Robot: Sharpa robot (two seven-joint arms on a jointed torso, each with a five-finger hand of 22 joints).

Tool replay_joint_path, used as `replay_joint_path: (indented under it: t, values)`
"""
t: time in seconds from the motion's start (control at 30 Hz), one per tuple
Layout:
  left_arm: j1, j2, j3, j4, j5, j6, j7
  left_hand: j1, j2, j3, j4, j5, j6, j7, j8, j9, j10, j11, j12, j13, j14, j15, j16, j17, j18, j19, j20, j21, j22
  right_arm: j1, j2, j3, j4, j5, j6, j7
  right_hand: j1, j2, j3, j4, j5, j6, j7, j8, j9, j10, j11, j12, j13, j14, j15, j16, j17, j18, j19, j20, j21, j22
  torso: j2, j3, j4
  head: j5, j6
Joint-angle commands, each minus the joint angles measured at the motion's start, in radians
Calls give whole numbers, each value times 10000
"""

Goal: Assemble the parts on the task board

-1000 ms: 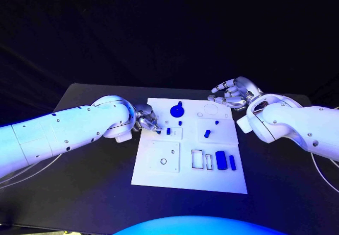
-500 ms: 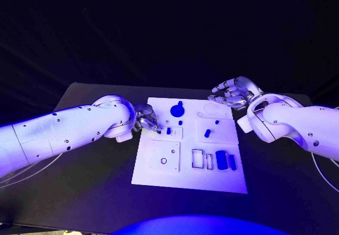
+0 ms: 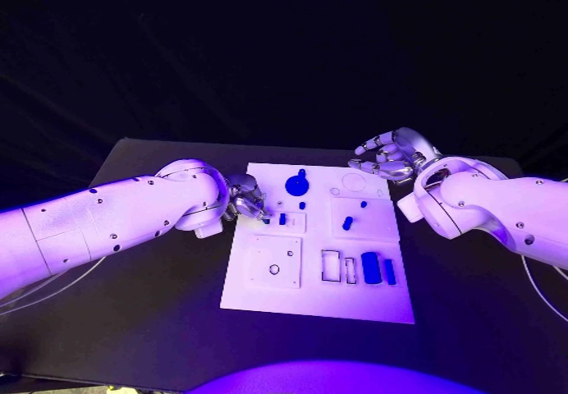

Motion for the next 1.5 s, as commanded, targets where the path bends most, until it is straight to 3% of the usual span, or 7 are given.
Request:
replay_joint_path:
  t: [0.03, 0.67, 0.87, 1.0, 1.2, 1.5]
  values:
    - [-40, 83, -6, -2, 19, 174, -42, -1, 61, 1717, -1632, 36, -4, -80, 29, 2, 75, -3, 31, 16, 990, -50, 66, 2488, -119, 54, -11, 64, 68, -5, 12, 1, 13, -95, 60, 126, -97, 24, 44, 3, -16, 4, -57, 17, -10, 53, -28, 59, 39, 832, -87, -64, 1808, 89, 764, -79, -17, 2279, 4, -3, -10, 2, -6]
    - [-114, 143, -25, -66, 77, 132, -158, -79, 13, 1781, -1693, 71, 36, -93, 34, -3, 130, -15, 58, 53, 1003, -62, 87, 2526, -125, 79, -23, 78, 93, -5, -3, 1, 12, -90, 49, 136, -97, 24, 44, 3, -16, 4, -57, 17, -10, 53, -28, 59, 39, 832, -87, -64, 1808, 89, 764, -79, -17, 2279, -3, 1, -5, -25, -48]
    - [-115, 135, -28, -95, 234, -83, -202, -457, -126, 1658, -1563, 9, 62, -146, -15, -45, 129, -44, -57, -96, 985, -84, 55, 2470, -125, 75, -31, 61, 84, -5, -10, 1, 13, -88, 40, 143, -128, 7, 75, 1, -18, -10, -64, 50, -20, 54, -36, 47, 7, 833, -98, -73, 1799, 92, 762, -94, -33, 2270, 1, 2, -2, -31, -33]
    - [-115, 123, -29, -113, 328, -206, -257, -1070, -328, 979, -1051, -39, 153, -239, -178, -214, 4, -98, -252, -329, 937, -132, -27, 2331, -114, 38, -60, 1, 27, -5, -16, 1, 15, -87, 34, 146, -128, 7, 75, 1, -18, -10, -64, 50, -20, 54, -36, 47, 7, 833, -98, -73, 1799, 92, 762, -94, -33, 2270, 5, 4, -2, -39, -31]
    - [-115, 100, -29, -150, 391, -302, -328, -1660, -514, -518, -94, -36, 236, -146, -335, -401, -282, -16, -572, -729, 886, -72, -114, 2191, -94, -28, -61, -95, -80, -5, -22, 1, 17, -86, 32, 150, -142, 4, 74, 7, -20, -16, -63, 51, -22, 43, -35, 32, -8, 829, -98, -80, 1786, 98, 752, -95, -56, 2257, 4, 1, -5, -49, -22]
    - [-115, 51, -12, -186, 424, -507, -341, -1568, -547, -1560, 571, -24, 198, -100, -380, -470, -419, 23, -691, -901, 852, -40, -169, 2101, -64, -121, -33, -188, -205, -5, -29, 1, 21, -85, 32, 146, -155, 3, 75, 10, -20, -26, -62, 52, -25, 50, -35, 40, -3, 829, -99, -81, 1785, 96, 755, -96, -51, 2260, 7, -3, -7, -67, -23]
